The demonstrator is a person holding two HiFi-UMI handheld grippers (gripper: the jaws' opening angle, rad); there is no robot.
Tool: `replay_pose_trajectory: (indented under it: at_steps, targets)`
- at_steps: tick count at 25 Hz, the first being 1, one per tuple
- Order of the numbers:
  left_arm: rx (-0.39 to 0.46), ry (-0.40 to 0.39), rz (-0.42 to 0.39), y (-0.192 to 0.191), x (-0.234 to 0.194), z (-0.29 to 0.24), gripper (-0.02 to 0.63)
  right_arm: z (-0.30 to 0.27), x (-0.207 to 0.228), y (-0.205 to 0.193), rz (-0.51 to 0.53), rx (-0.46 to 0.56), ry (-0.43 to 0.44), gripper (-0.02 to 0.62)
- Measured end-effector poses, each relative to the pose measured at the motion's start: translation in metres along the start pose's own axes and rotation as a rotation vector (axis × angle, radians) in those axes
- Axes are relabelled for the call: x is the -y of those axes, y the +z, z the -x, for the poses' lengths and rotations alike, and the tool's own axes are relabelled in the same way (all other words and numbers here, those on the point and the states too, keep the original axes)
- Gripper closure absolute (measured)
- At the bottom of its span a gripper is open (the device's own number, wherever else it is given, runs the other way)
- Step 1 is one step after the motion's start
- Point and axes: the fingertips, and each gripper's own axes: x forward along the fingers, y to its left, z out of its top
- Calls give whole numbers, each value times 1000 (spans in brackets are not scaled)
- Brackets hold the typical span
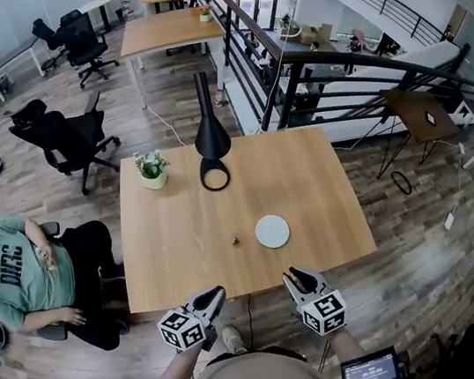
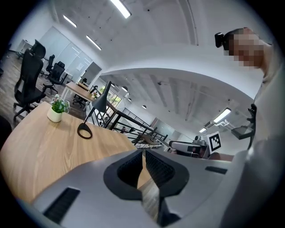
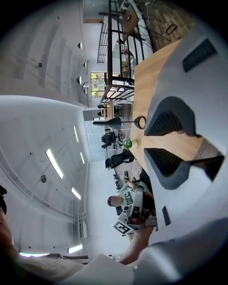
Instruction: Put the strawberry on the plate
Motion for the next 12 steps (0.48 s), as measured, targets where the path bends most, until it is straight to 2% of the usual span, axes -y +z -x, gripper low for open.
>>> replay_pose_trajectory:
  at_steps: [6, 12]
  targets:
    - [40, 16, 8, 17, -24, 0, 600, -25, 6, -3, 0, -38, 2, 518]
    - [74, 52, 16, 30, -40, -1, 600, -49, 12, -4, 47, -64, 31, 518]
